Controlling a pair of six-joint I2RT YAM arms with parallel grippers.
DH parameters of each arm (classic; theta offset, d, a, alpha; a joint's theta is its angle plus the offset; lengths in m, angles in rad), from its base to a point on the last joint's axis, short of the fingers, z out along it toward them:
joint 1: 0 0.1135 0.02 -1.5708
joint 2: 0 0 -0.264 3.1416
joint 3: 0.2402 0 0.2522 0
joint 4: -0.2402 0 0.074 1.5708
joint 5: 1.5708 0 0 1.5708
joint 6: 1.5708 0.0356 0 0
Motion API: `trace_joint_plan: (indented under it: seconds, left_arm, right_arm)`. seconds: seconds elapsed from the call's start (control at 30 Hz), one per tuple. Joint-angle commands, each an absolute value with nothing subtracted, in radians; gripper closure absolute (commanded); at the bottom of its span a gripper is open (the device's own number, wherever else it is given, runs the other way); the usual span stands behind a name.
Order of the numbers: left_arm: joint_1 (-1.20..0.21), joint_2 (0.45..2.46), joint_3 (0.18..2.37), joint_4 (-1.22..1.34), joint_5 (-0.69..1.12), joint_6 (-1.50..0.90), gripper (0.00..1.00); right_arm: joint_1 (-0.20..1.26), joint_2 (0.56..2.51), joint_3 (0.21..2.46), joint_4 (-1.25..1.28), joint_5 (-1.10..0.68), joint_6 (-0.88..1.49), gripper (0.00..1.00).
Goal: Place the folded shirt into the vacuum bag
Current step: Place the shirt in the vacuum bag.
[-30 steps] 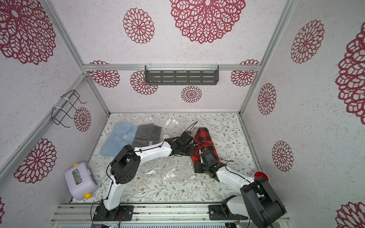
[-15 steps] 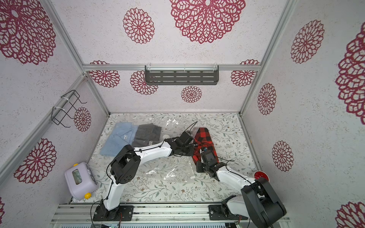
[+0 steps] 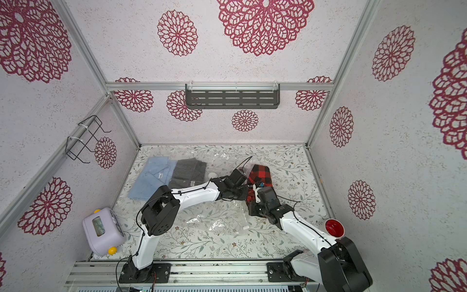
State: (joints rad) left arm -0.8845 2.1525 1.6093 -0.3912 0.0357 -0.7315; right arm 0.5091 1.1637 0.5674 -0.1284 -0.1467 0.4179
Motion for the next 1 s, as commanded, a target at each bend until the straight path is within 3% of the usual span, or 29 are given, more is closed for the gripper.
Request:
trace_joint_plan:
  seconds: [0.0, 0.37, 0.4, 0.5, 0.63, 0.77, 0.97]
  left_arm:
    - [-0.879, 2.106, 1.598, -0.381, 0.036, -0.735, 1.0]
    - [-0.879, 2.024, 1.621, -0.403, 0.066, -0.737, 1.0]
    - [-0.879, 2.025, 1.625, -0.407, 0.069, -0.736, 1.0]
    - [-0.88, 2.035, 1.628, -0.419, 0.064, -0.732, 1.0]
    - [-0.883, 2.061, 1.639, -0.448, 0.034, -0.726, 1.0]
    - [-0.893, 2.076, 1.661, -0.491, -0.017, -0.705, 1.0]
    - [-0.914, 2.099, 1.726, -0.574, -0.107, -0.669, 1.0]
  right_arm:
    - [0.512, 1.17, 0.583, -0.03, -0.277, 0.446, 1.0]
    - [0.513, 1.287, 0.482, 0.125, -0.357, 0.5, 1.0]
    - [0.512, 1.285, 0.482, 0.122, -0.359, 0.499, 0.96]
    - [0.506, 1.253, 0.482, 0.097, -0.355, 0.497, 0.61]
    - [0.467, 1.155, 0.476, 0.042, -0.342, 0.52, 0.38]
    - [0.39, 1.041, 0.469, 0.0, -0.348, 0.539, 0.22]
    - [0.206, 0.957, 0.446, 0.013, -0.371, 0.562, 0.19]
